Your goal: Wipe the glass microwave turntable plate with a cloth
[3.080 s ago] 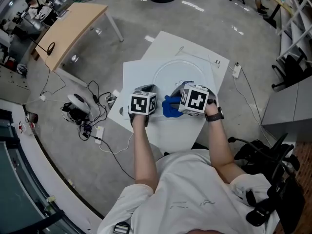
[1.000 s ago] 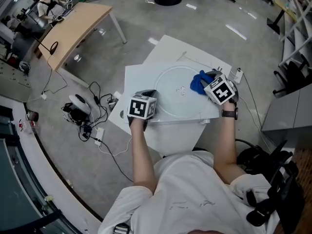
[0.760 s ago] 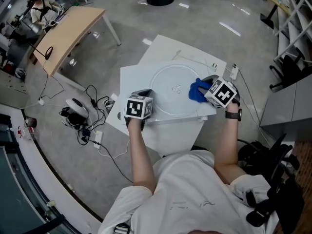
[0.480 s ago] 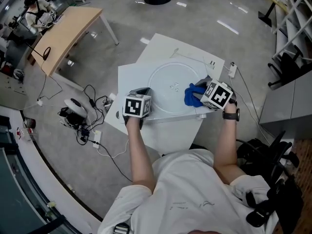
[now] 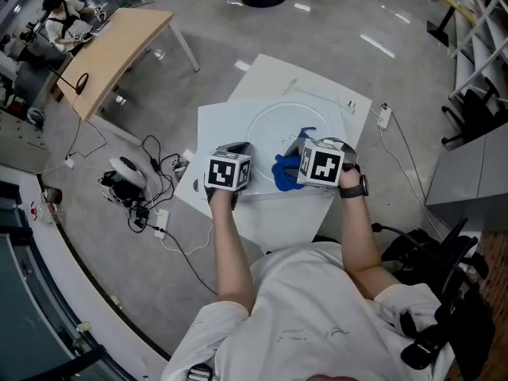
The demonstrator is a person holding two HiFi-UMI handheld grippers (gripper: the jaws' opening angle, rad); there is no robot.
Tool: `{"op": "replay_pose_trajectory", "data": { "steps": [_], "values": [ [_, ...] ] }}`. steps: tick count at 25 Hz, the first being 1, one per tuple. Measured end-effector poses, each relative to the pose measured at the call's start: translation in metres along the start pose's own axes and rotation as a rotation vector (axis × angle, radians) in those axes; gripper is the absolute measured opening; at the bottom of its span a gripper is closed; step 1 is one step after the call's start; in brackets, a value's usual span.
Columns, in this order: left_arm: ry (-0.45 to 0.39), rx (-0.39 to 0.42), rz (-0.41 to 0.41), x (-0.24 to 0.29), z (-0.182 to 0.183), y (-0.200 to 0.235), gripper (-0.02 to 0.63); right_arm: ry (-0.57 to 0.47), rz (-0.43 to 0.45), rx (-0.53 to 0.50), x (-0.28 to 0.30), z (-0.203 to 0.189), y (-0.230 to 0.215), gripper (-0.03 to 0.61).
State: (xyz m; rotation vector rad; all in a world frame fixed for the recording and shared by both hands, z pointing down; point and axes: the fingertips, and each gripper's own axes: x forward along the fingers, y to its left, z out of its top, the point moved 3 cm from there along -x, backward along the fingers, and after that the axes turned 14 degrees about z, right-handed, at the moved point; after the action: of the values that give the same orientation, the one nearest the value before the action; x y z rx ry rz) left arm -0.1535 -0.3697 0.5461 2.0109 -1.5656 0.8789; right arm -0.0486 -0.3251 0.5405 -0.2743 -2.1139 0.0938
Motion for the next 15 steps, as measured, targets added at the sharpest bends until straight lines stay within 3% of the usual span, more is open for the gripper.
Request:
{"op": "replay_pose_trajectory", "data": {
  "steps": [5,11,15],
  "values": [
    [-0.003,-0.008,-0.002,-0.001,-0.001,-0.002,0.002,-0.079,0.006,0.037,0.021,0.024,-0.015,0.104],
    [-0.011,-0.010,0.008,-0.001,-0.002,-0.002,0.002,-0.144,-0.070,0.121,0.027,0.041,-0.046,0.106],
    [-0.009,-0.024,0.008,0.001,-0.002,0.000,0.000,-0.149,-0.130,0.085,0.027,0.050,-0.066,0.109]
  ]
}}
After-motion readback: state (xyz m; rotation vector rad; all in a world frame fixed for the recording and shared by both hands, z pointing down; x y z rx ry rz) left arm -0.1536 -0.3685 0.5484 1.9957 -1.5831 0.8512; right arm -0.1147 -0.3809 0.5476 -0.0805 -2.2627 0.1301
